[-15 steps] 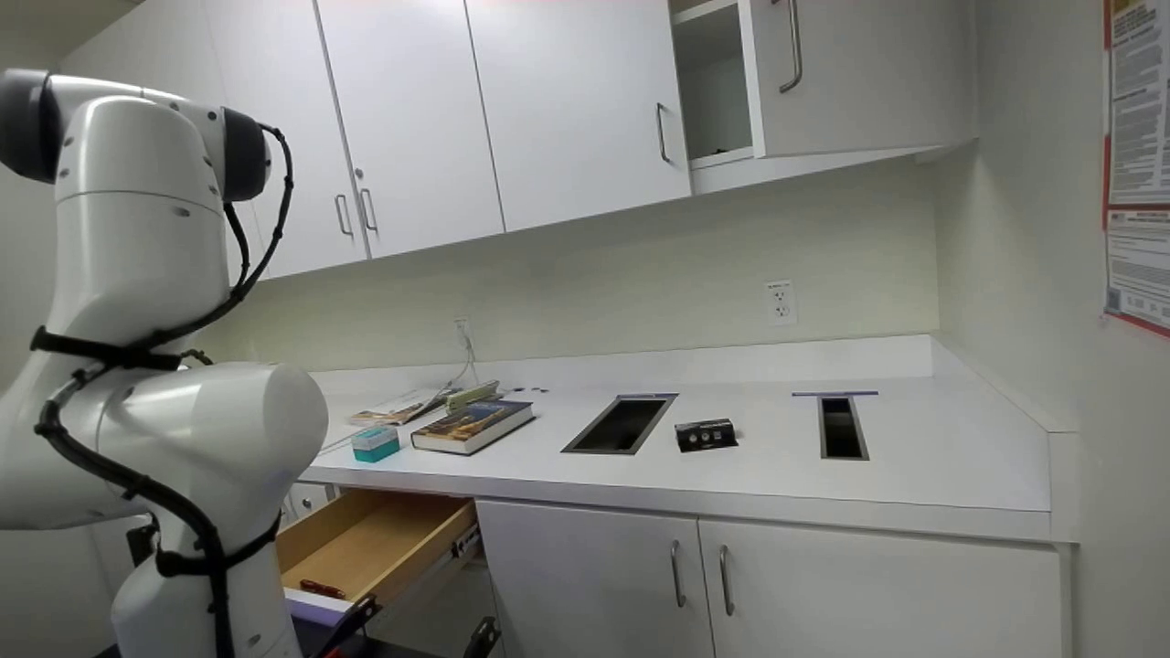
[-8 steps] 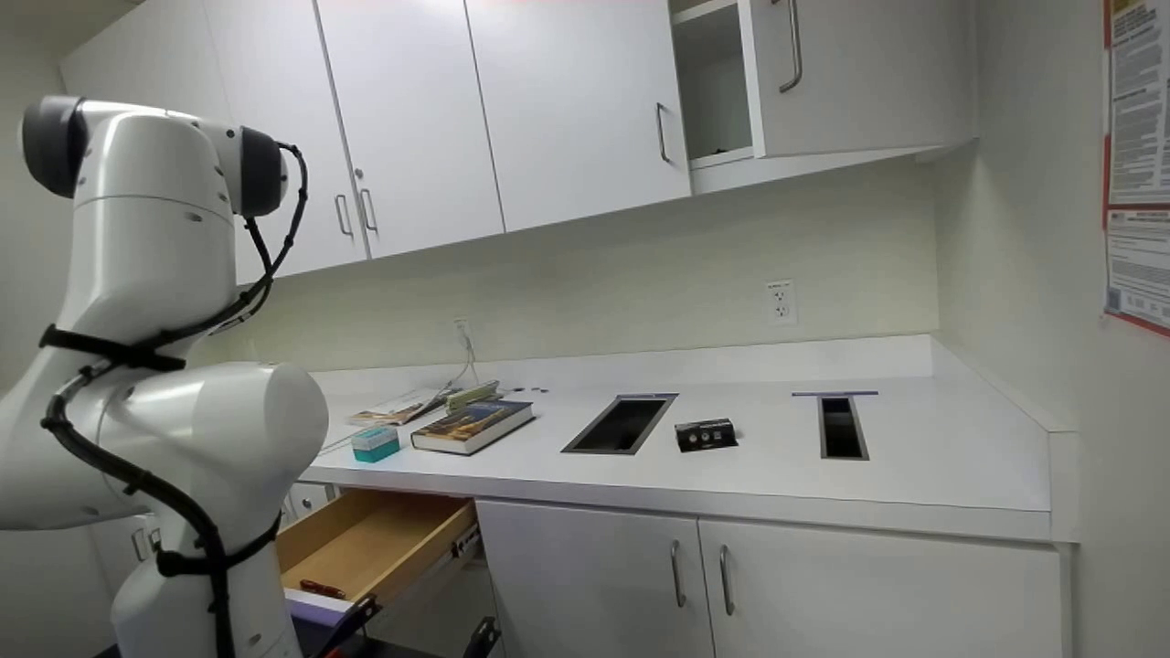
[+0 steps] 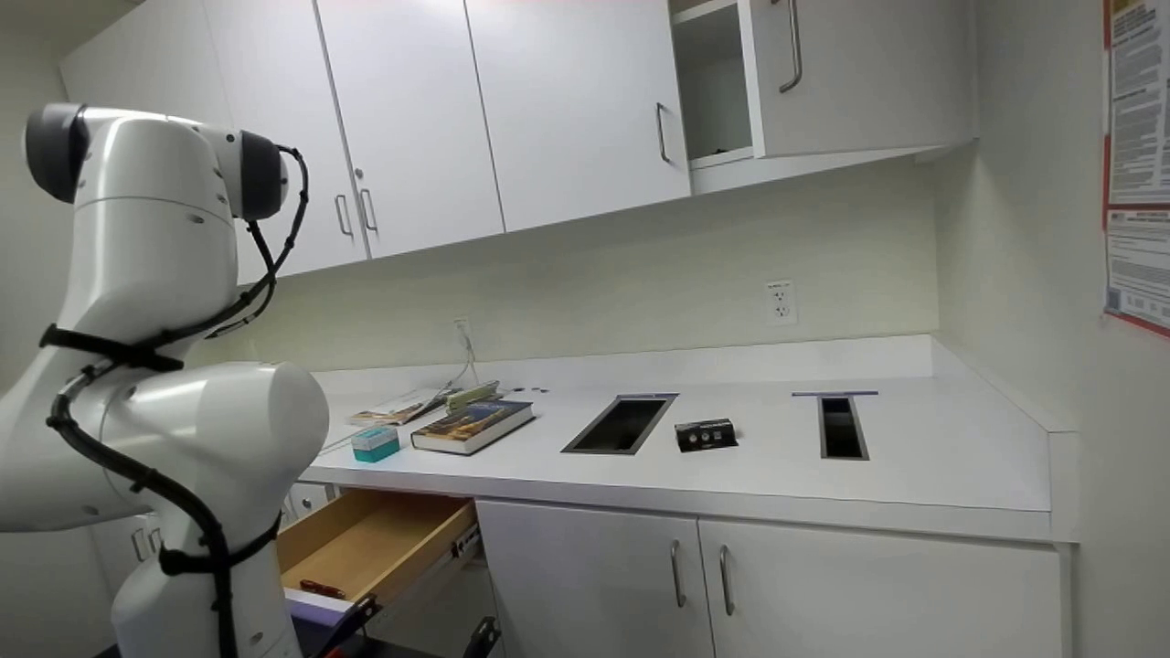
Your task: Open the drawer,take out the brown card,put it back and put it on the counter and close it
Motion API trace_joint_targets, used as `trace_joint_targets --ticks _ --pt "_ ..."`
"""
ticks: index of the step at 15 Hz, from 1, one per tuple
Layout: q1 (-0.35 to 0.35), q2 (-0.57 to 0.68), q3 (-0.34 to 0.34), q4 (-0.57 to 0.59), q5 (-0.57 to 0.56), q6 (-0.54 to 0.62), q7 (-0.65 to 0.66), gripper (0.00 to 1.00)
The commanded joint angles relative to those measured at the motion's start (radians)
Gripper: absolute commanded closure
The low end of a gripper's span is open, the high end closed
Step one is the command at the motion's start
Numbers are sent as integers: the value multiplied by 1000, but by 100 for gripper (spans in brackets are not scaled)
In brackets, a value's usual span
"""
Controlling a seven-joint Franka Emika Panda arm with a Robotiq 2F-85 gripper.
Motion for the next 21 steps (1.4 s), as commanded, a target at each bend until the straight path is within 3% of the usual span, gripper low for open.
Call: trace_joint_targets --ticks 1,6,8,17,21 --pt "26 31 -35 32 -31 12 14 0" --pt "28 69 -38 54 -16 16 -3 0" --pt "27 77 -39 56 -15 24 -3 28" --pt "23 98 -44 69 -11 26 -12 97" --pt "9 73 -67 79 -21 -3 -15 94"
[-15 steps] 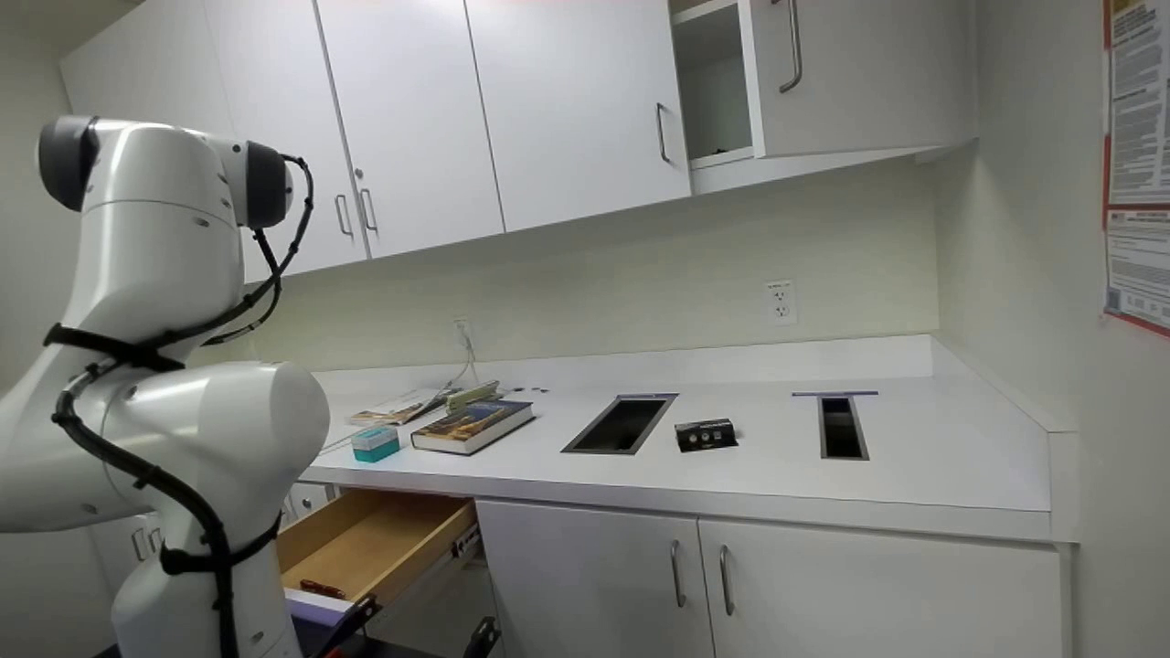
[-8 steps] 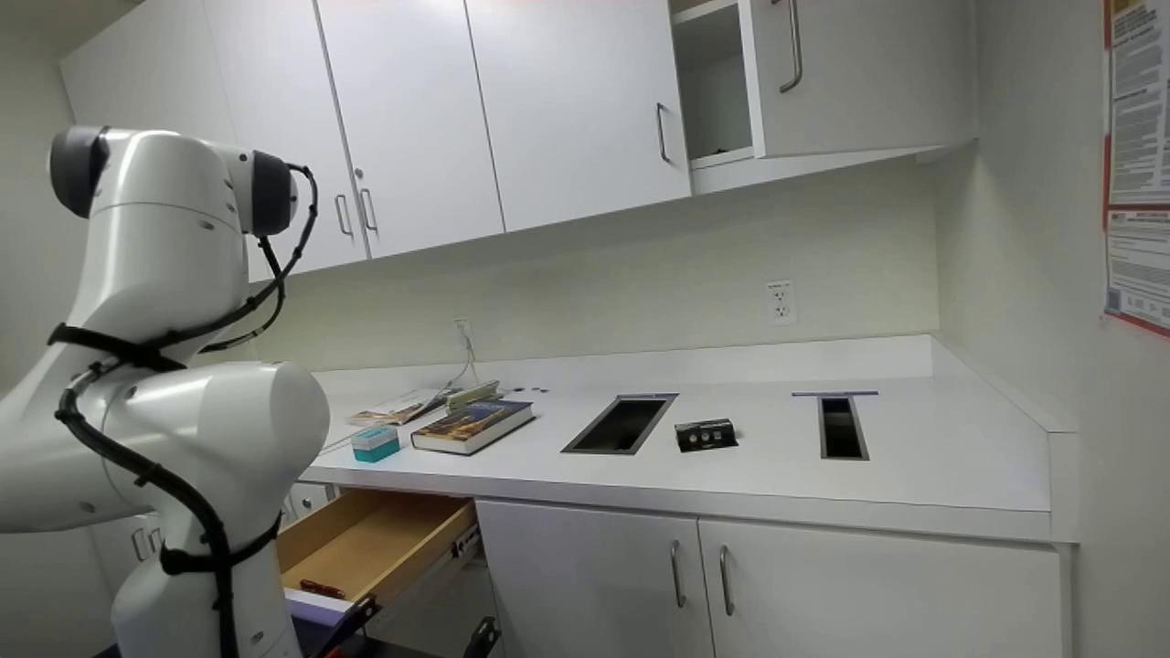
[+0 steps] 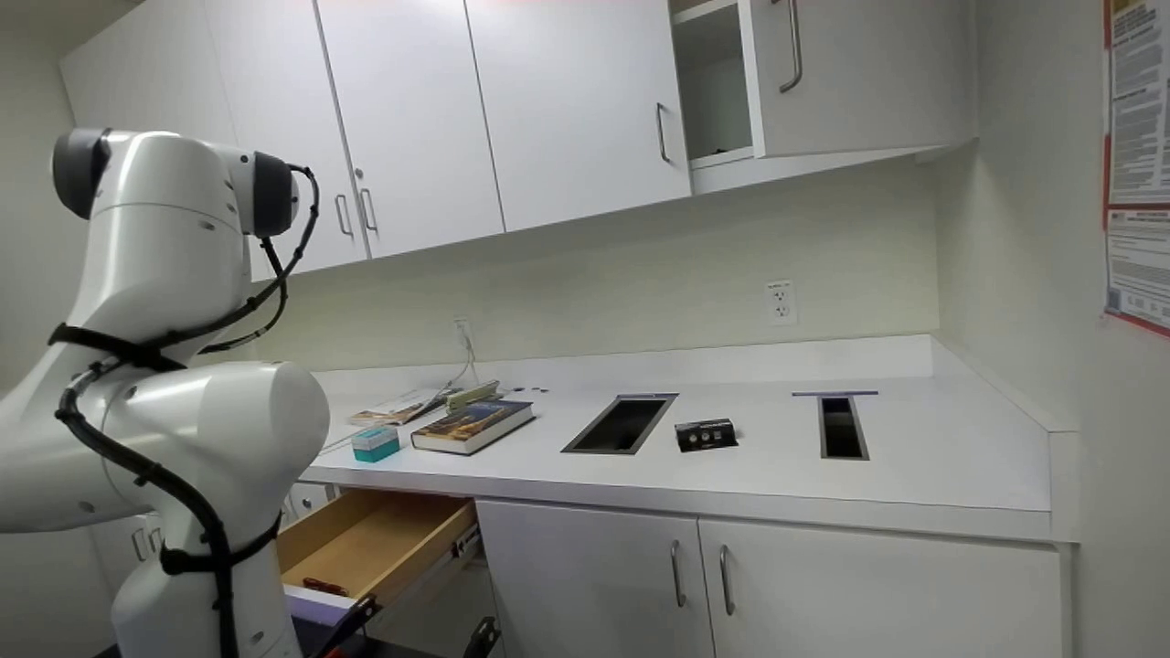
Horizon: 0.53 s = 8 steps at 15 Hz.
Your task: Open the drawer,take out the brown card,put it back and put it on the counter and close it
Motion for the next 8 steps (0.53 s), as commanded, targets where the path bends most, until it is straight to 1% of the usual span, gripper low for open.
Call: trace_joint_targets --ticks 1,8 --pt "-10 -14 -37 28 -14 -22 -39 94" --pt "-76 20 -93 140 -23 -61 -139 94"
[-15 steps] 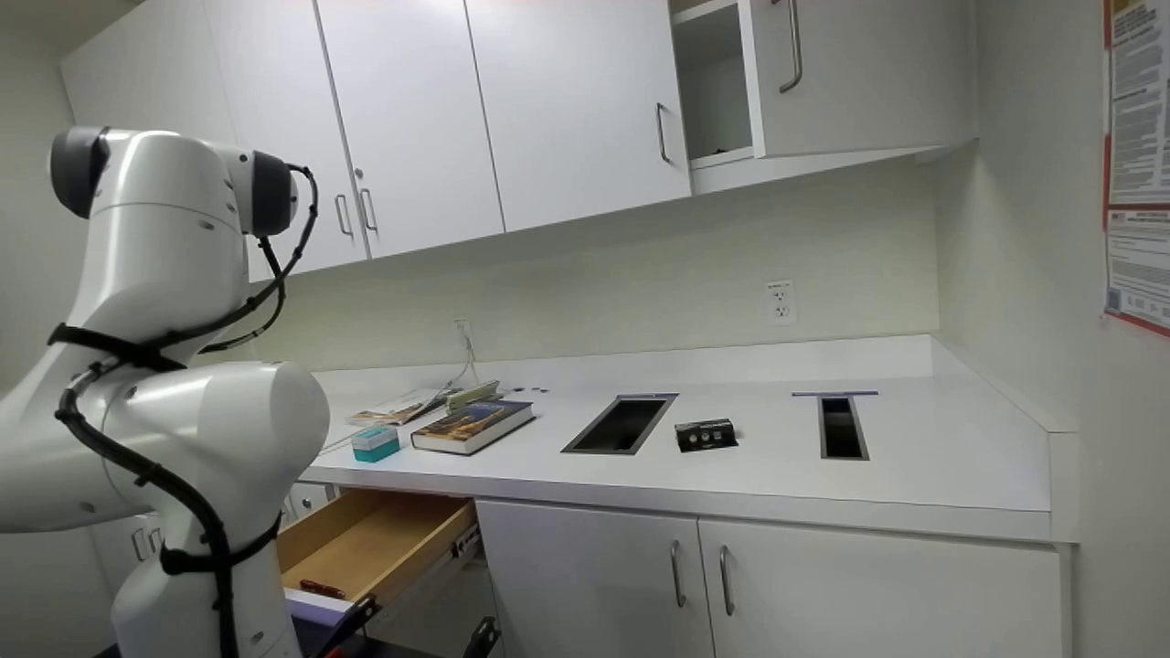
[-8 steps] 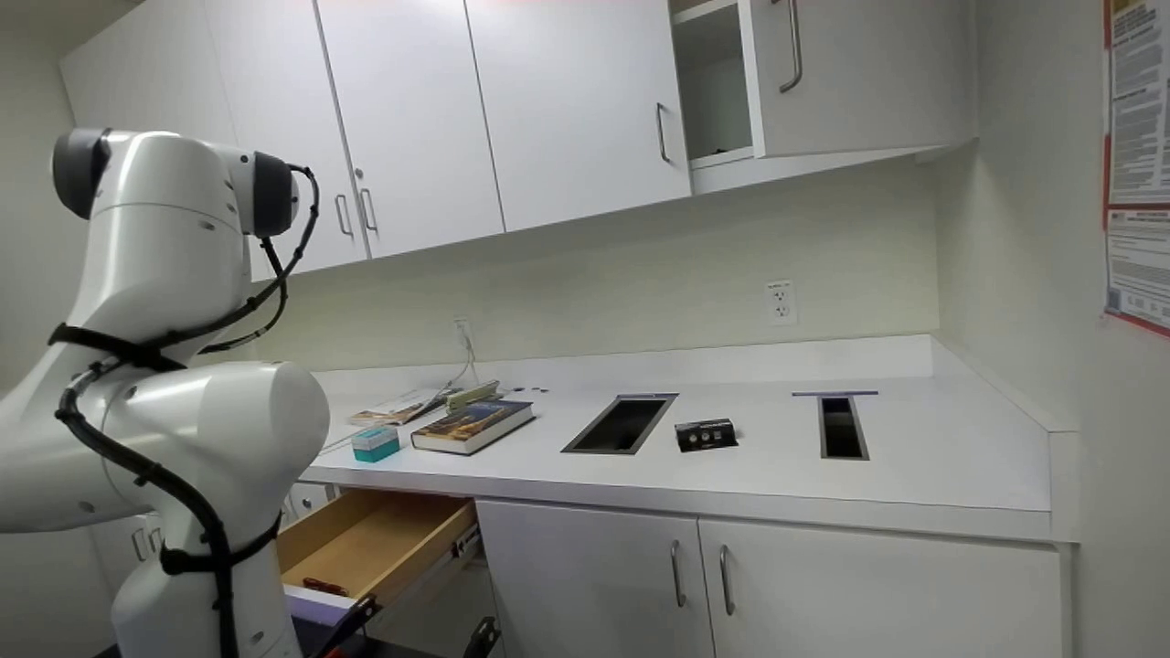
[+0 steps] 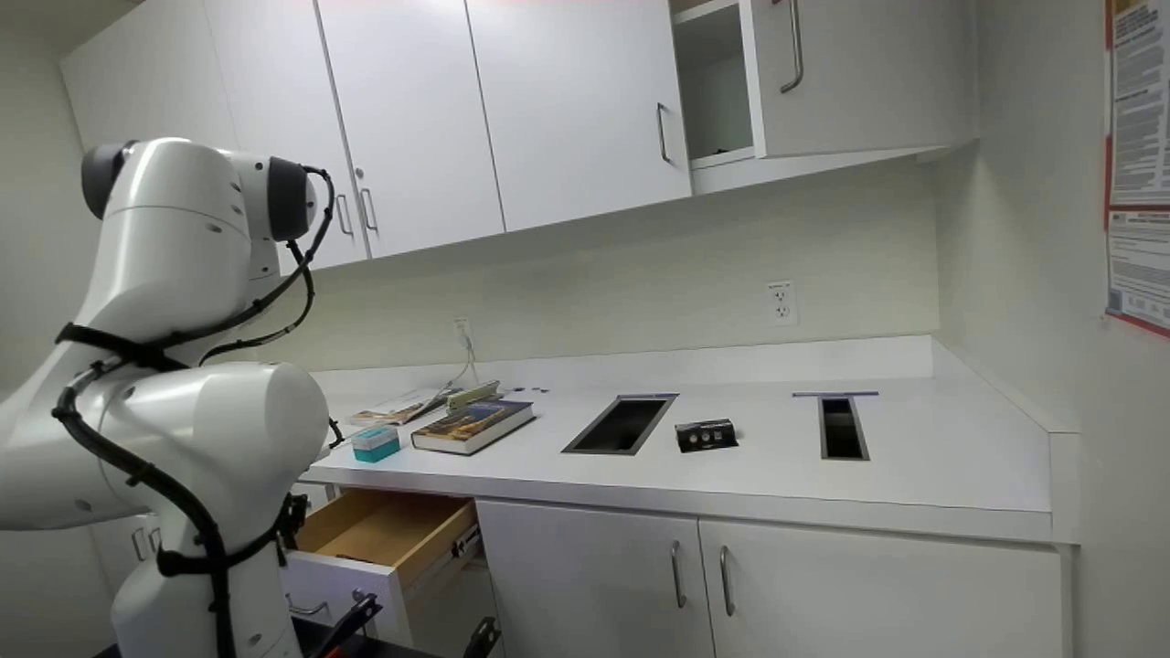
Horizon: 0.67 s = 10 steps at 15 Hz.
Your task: Open the drawer,take out the brown card,put it back and put it on the counter and close it
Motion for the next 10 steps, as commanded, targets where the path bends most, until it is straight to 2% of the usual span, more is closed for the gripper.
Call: trace_joint_targets --ticks 1,10 --pt "-43 -9 -27 65 -25 -66 -83 94" --pt "-96 71 -76 252 -35 -119 -204 94"
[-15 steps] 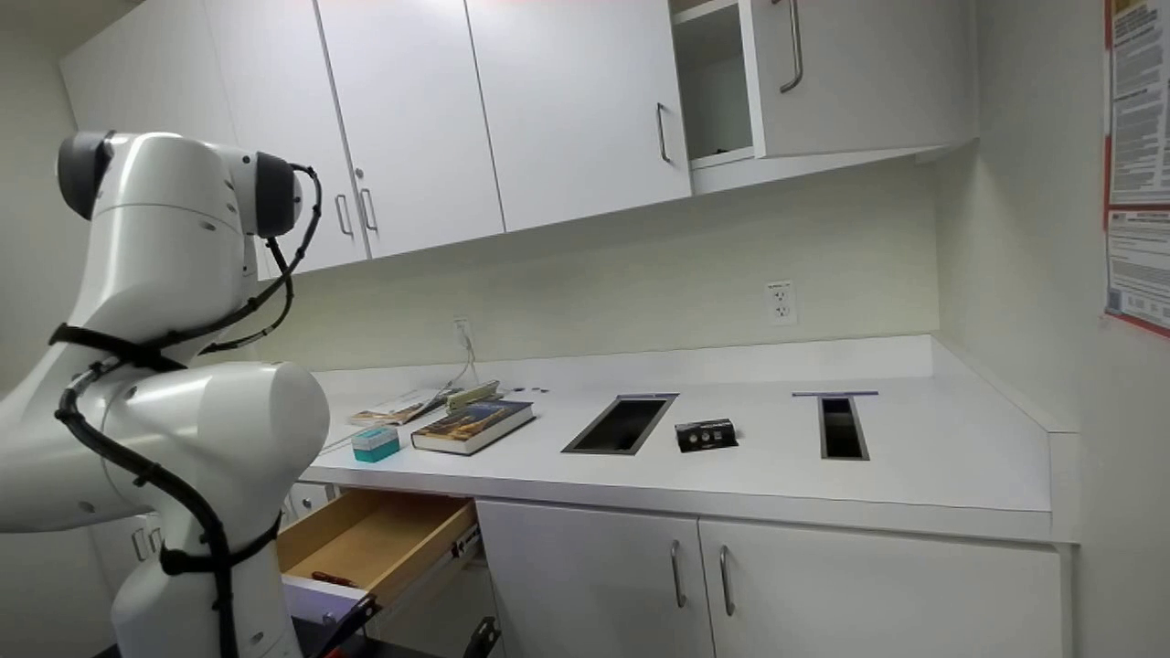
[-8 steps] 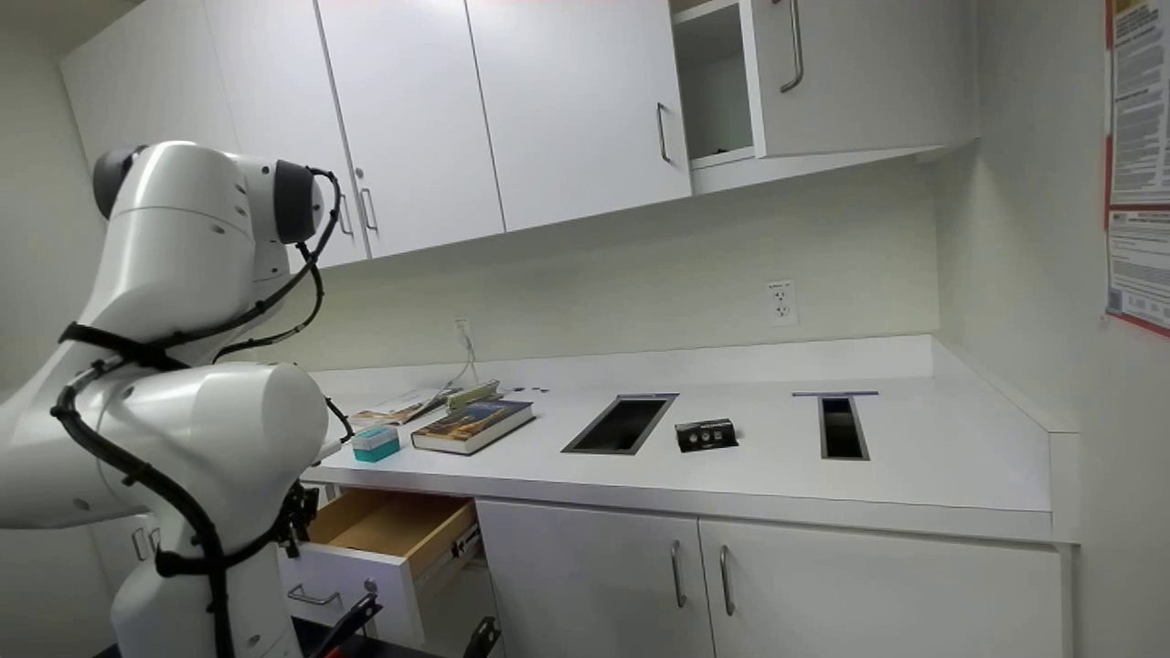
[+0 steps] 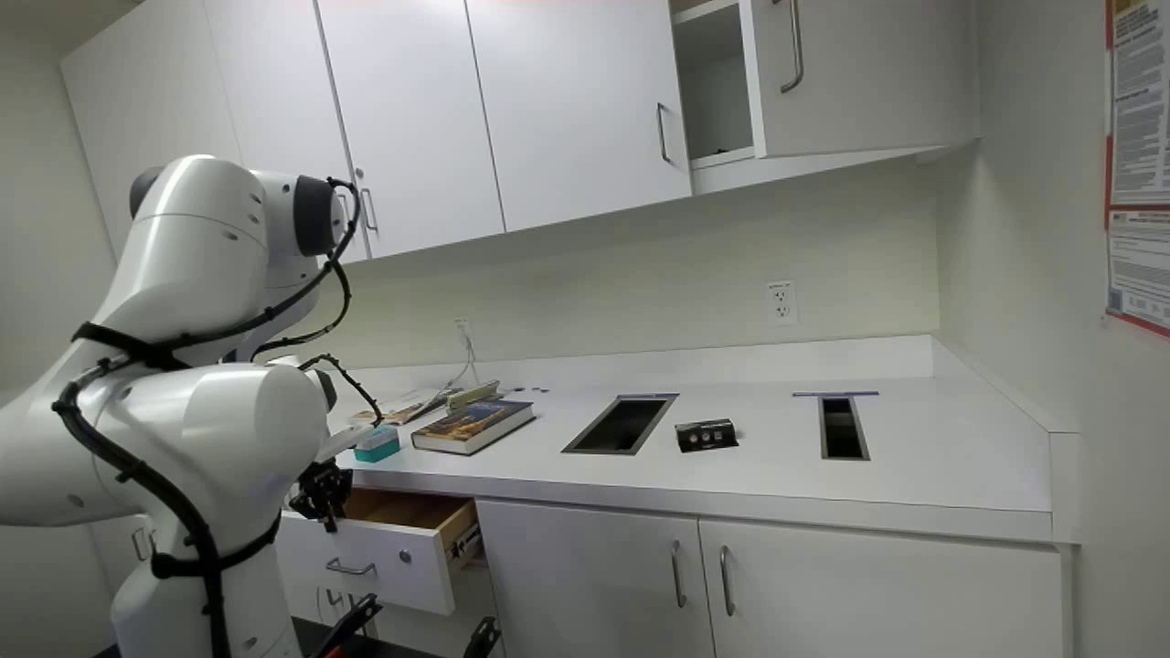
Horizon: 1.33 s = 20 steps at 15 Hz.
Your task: Open the drawer,take out the brown card,put it back and put it on the counter and close it
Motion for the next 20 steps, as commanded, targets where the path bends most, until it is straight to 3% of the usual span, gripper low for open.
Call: trace_joint_targets --ticks 1,7,11,13,16,20 --pt "-28 -16 -24 87 -32 -109 -76 94" --pt "-45 50 -34 215 -23 -161 -137 94" --pt "-39 50 -21 213 -21 -190 -139 94" --pt "-36 38 -16 198 -22 -193 -135 49" --pt "-19 -39 -8 143 -37 -217 -129 39" --pt "-27 -163 50 79 18 -283 -133 9"
